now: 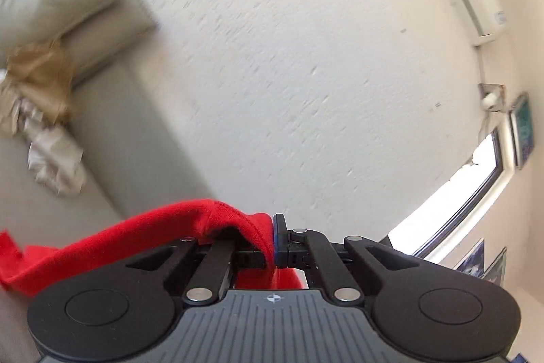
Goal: Fold clothes
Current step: 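Lift the red T-shirt up with both tools to shake it out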
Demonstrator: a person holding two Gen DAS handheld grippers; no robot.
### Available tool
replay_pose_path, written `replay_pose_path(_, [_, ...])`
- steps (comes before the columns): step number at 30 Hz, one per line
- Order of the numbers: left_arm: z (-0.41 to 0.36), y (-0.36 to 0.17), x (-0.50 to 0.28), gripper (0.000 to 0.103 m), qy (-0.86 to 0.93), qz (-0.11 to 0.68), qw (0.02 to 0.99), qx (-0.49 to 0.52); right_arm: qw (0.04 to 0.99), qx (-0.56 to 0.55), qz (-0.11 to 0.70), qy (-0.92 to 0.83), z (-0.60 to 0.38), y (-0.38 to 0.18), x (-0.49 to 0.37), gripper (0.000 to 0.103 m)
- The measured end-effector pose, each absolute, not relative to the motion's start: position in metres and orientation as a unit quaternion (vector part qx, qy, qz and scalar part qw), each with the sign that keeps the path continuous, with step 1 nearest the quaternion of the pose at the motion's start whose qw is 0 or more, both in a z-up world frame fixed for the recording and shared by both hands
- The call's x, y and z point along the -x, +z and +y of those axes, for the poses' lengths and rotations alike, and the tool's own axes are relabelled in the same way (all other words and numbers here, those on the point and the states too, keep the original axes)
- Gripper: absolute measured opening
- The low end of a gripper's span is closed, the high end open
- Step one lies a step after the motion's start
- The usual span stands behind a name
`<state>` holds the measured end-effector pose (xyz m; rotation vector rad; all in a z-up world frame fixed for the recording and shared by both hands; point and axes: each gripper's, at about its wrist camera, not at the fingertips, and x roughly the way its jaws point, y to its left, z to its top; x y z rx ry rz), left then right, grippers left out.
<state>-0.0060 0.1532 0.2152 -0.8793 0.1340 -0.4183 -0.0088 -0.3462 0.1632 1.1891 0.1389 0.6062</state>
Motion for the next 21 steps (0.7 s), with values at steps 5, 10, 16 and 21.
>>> replay_pose_path(5, [0.138,0.248,0.034,0.000,-0.200,0.010,0.907,0.370,0.834,-0.492,0.065,0.242,-0.347,0.207,0.035,0.001])
replay_pose_path(10, [0.133,0.259,0.069,0.000,-0.196,-0.068,0.917,0.341,0.884,-0.400,-0.029,0.239,-0.342,0.253,0.087,0.001])
replay_pose_path(16, [0.138,0.261,0.082,0.000,-0.213,-0.095,0.907,0.351,0.901,-0.388,0.014,0.195,-0.342,0.253,0.043,0.001])
replay_pose_path(21, [0.129,0.261,0.028,0.000,-0.191,-0.021,0.921,0.338,0.911,-0.378,0.050,0.157,-0.341,0.253,0.006,0.001])
